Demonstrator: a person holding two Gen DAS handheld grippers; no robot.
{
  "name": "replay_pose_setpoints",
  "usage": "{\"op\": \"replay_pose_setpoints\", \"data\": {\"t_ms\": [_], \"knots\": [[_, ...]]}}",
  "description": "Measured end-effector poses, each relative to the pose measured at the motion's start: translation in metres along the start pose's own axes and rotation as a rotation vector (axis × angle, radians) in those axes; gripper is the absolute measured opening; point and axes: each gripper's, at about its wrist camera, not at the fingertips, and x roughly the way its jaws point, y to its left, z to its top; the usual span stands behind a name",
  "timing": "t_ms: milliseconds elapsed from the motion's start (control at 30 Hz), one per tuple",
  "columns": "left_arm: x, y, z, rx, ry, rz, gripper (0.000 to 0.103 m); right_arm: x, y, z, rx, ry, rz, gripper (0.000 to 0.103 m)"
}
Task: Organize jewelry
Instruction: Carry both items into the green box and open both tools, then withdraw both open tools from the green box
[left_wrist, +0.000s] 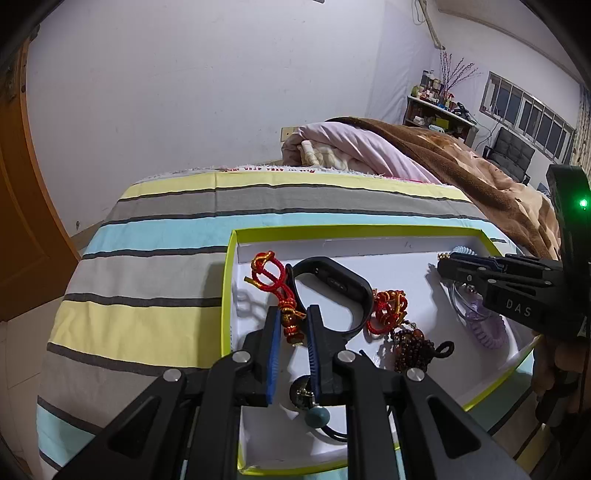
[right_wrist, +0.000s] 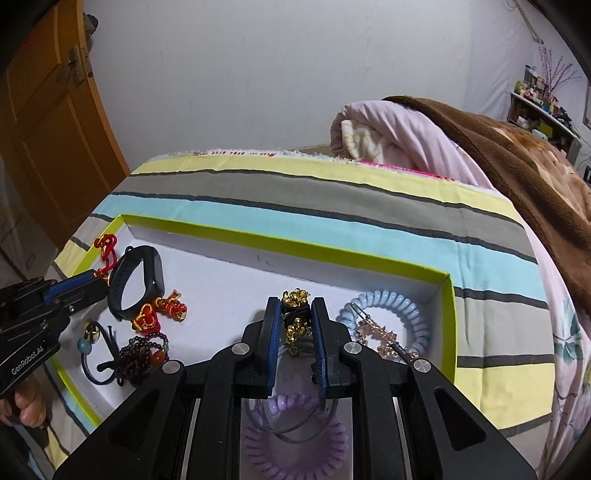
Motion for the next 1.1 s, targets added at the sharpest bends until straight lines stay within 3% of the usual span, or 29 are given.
{"op": "replay_pose_setpoints", "data": {"t_ms": [167, 233, 500, 833, 1100], "knots": [[0.000, -0.001, 0.000, 0.004, 0.006, 0.007, 0.016, -0.001, 0.003, -0.001, -0.012, 0.003, -0.010, 0.021], [-0.001, 0.001, 0.000, -0.004, 0.010, 0.003, 0.025, -0.003, 0.003, -0.001, -0.008, -0.003, -0.012, 0.029], [-0.012, 0.002, -0.007, -0.017, 0.000, 0.000, 0.025, -0.023, 0.007, -0.004, -0.003, -0.037, -0.007, 0.029], [-0.065, -0.010, -0.023, -0.018, -0.051, 0.015, 0.025, -0.080, 0.022, -0.031, 0.003, -0.096, 0.004, 0.029], [-0.110, -0.025, -0.053, -0.024, -0.083, 0.024, 0.025, -0.134, 0.038, -0.073, 0.013, -0.137, 0.010, 0.029]]}}
